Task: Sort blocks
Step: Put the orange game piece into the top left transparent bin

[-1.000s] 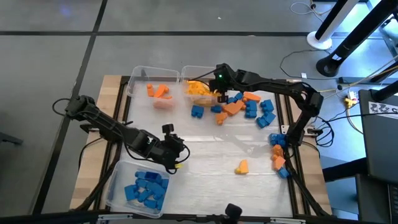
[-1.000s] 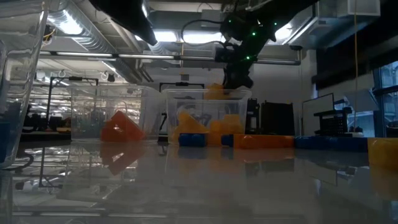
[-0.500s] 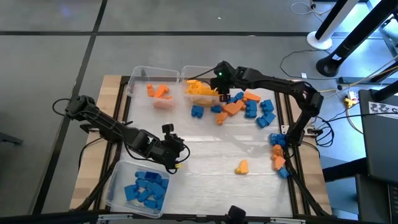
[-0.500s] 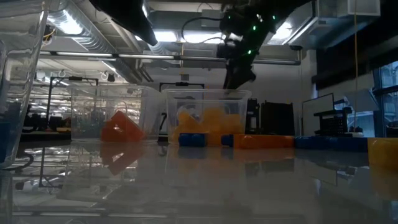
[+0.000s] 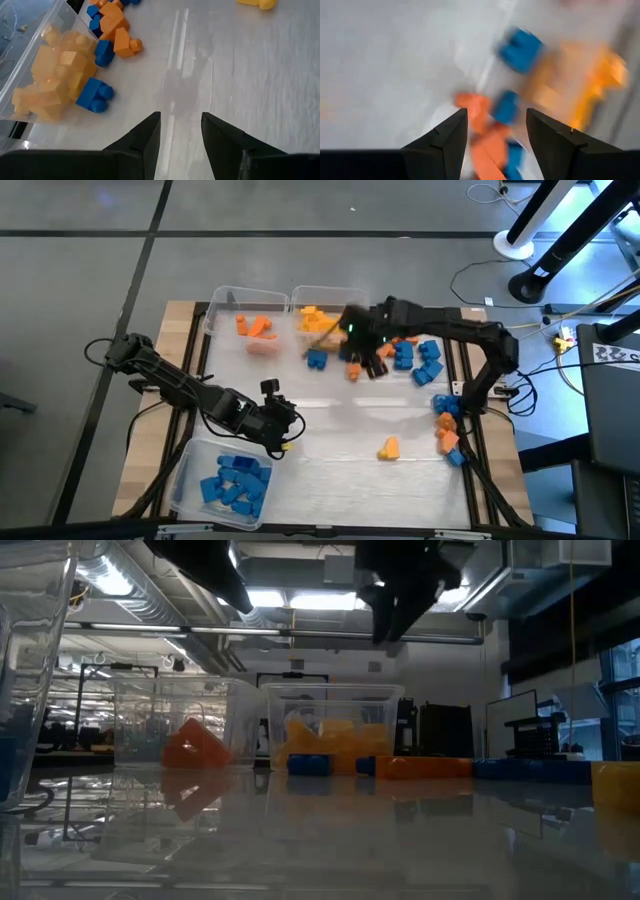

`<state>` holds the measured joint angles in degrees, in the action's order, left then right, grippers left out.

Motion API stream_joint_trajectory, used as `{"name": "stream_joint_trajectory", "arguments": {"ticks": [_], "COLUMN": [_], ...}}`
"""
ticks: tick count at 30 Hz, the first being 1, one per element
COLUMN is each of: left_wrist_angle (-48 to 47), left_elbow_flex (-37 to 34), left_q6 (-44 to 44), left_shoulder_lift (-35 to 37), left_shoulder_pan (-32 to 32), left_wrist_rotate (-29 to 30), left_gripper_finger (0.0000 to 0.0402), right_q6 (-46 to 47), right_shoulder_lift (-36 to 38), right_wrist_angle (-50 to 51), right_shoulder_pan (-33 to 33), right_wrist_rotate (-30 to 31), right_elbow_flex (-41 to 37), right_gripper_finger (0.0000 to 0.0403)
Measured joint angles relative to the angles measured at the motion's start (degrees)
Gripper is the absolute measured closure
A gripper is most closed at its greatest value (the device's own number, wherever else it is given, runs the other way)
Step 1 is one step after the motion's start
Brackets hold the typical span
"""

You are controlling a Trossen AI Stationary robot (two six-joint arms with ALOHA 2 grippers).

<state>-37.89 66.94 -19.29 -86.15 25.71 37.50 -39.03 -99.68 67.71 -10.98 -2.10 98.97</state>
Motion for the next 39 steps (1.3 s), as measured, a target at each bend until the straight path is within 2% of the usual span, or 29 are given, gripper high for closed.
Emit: {"name": "stream_joint_trajectory", "arguments": {"ticks": [4, 11, 19, 24, 28, 39], "left_wrist_angle": [0.0, 0.0, 0.02, 0.02, 0.02, 0.02], "left_elbow_flex": [0.0, 0.0, 0.0, 0.0, 0.0, 0.0], "left_q6": [0.0, -0.09, -0.22, -0.22, -0.24, 0.57], "left_shoulder_lift": [0.0, 0.0, 0.0, 0.02, 0.02, 0.02], "left_shoulder_pan": [0.0, 0.0, 0.0, 0.0, 0.0, 0.0], "left_wrist_rotate": [0.02, 0.0, 0.01, 0.0, 0.0, 0.0], "left_gripper_finger": [0.027, 0.027, 0.027, 0.027, 0.027, 0.027], "right_q6": [-0.16, 0.32, 1.29, 1.09, 1.05, -0.17], "right_shoulder_lift": [-0.09, -0.09, -0.15, -0.15, -0.15, 0.04], "right_wrist_angle": [0.23, -0.2, -11.71, -20.17, -22.18, -29.73], "right_shoulder_pan": [6.73, 12.64, 6.92, 1.85, -0.84, -1.82], "right_wrist_rotate": [1.17, 16.83, 16.33, 12.69, 12.14, 14.43], "right_elbow_flex": [-3.41, -11.3, -22.23, -26.42, -29.14, -33.45], "right_gripper_finger": [0.02, 0.02, 0.02, 0.02, 0.02, 0.0201]}}
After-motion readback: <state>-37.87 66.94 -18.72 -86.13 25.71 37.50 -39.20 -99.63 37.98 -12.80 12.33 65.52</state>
